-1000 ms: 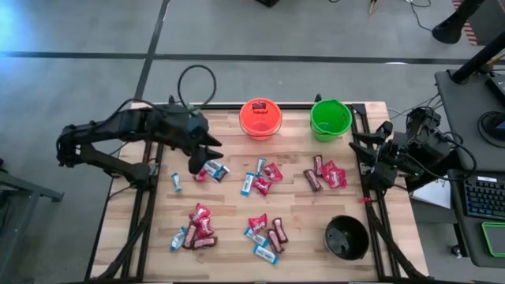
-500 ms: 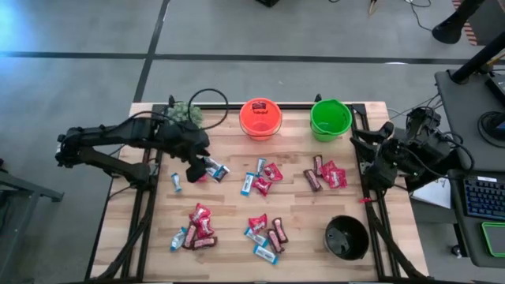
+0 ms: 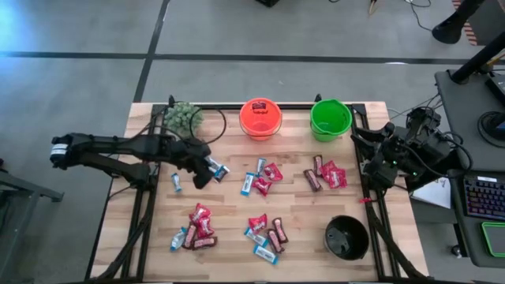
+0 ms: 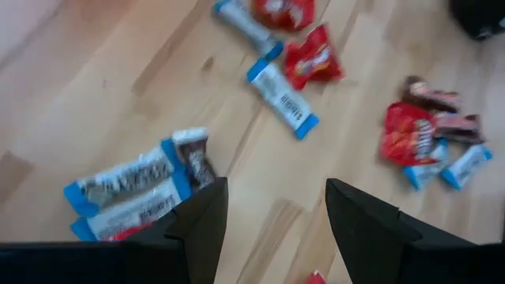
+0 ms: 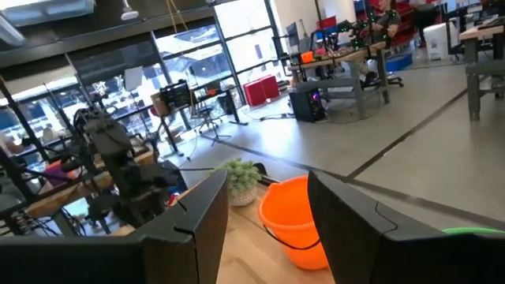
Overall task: Organize candy in baskets
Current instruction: Put the black chocolate into the green bucket
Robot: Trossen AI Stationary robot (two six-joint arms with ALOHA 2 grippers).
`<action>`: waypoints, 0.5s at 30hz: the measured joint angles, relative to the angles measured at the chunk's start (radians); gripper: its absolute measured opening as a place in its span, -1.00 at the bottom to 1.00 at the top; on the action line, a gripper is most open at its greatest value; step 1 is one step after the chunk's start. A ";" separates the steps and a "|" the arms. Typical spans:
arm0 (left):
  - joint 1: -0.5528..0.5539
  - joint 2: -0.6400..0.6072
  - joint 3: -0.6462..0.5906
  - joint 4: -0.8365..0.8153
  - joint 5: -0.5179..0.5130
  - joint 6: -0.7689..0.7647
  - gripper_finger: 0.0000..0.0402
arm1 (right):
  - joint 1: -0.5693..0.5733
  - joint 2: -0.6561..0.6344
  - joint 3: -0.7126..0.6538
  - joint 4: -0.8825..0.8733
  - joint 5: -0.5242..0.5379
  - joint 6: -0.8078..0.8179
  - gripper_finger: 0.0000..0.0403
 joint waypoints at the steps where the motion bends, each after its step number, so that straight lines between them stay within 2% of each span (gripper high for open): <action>1: 0.000 0.002 -0.018 0.009 -0.002 -0.015 -0.02 | 0.000 0.000 0.000 0.000 0.000 -0.001 -0.17; 8: 0.000 0.014 -0.118 0.086 -0.077 -0.112 -0.02 | 0.000 0.000 0.000 0.000 0.000 -0.011 -0.17; 15: 0.000 0.016 -0.161 0.097 -0.158 -0.215 -0.02 | 0.000 0.000 0.000 0.000 0.000 -0.010 -0.17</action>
